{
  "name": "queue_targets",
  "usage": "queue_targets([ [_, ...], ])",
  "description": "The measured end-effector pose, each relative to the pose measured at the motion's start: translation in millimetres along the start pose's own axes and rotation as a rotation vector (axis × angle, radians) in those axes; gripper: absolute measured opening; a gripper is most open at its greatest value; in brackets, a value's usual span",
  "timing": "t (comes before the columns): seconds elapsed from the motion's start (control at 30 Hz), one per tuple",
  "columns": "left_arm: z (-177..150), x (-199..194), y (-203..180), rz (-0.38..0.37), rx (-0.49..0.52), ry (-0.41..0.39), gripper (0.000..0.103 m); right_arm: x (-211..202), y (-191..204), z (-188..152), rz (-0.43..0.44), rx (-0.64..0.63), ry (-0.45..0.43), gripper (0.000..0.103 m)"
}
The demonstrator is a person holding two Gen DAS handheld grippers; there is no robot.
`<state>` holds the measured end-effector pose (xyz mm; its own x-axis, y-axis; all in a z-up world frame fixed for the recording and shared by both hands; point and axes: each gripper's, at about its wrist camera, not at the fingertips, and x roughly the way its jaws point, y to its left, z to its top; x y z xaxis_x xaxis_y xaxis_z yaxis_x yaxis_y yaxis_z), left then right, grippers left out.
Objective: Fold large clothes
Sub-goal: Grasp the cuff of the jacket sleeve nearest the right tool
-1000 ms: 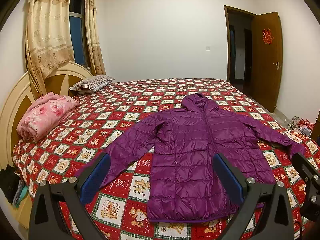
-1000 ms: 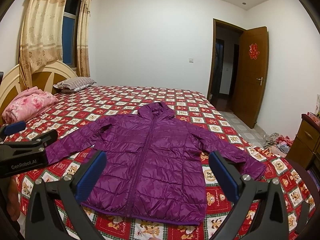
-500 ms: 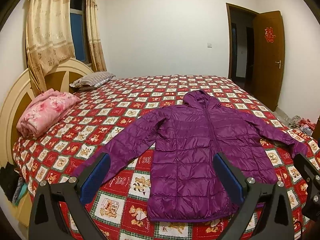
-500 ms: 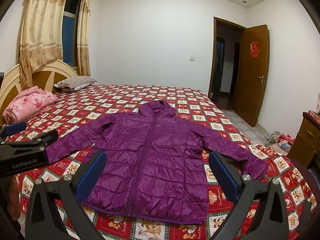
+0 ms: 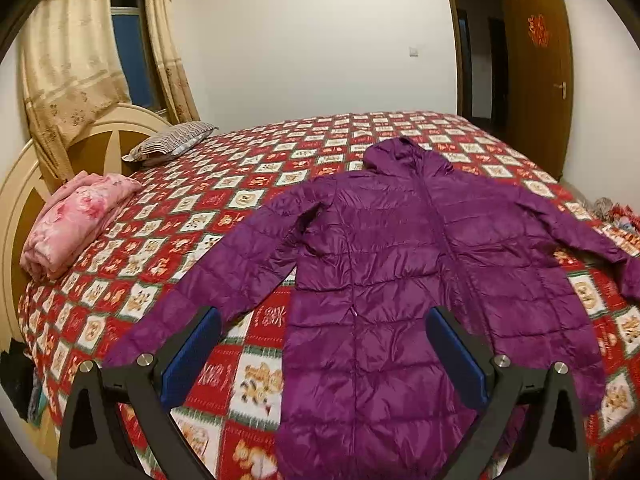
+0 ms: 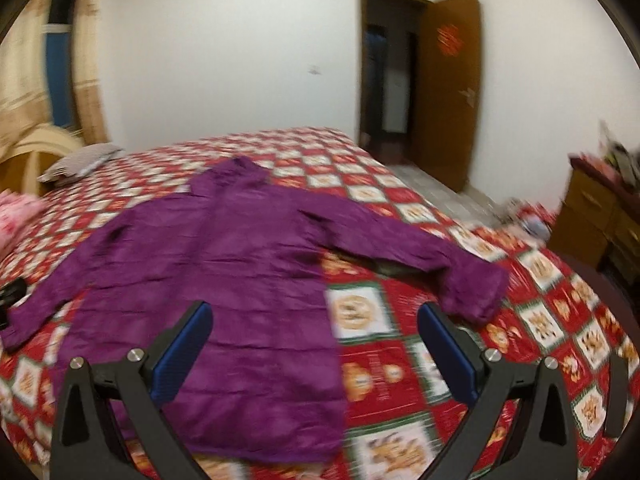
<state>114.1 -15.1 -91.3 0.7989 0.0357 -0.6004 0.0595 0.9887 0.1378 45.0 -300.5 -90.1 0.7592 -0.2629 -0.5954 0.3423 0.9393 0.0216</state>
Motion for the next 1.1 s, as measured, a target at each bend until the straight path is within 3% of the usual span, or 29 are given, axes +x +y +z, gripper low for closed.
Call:
queue_targets([
  [0.23, 20, 59, -3, 0.018, 0.0, 0.063, 0.102, 57, -103, 10, -0.174, 0.185, 0.108, 0.101],
  [0.43, 35, 103, -7, 0.068, 0.026, 0.094, 0.102, 101, -171, 12, -0.25, 0.335, 0.203, 0.088],
  [0.57, 39, 137, -4, 0.105, 0.047, 0.144, 0.102, 124, -182, 8, -0.25, 0.339, 0.264, 0.067],
  [0.7, 42, 163, 3, 0.139, 0.068, 0.182, 0.102, 136, -191, 3, -0.234, 0.325, 0.287, 0.027],
  [0.77, 44, 171, 8, 0.147, 0.075, 0.188, 0.102, 135, -196, 5, -0.237, 0.314, 0.273, 0.015],
  [0.87, 51, 181, 20, 0.178, 0.081, 0.182, 0.102, 134, -204, 14, -0.265, 0.299, 0.253, 0.009],
  [1.1, 72, 202, 47, 0.213, 0.054, 0.184, 0.102, 126, -207, 63, -0.326, 0.237, 0.156, 0.007],
])
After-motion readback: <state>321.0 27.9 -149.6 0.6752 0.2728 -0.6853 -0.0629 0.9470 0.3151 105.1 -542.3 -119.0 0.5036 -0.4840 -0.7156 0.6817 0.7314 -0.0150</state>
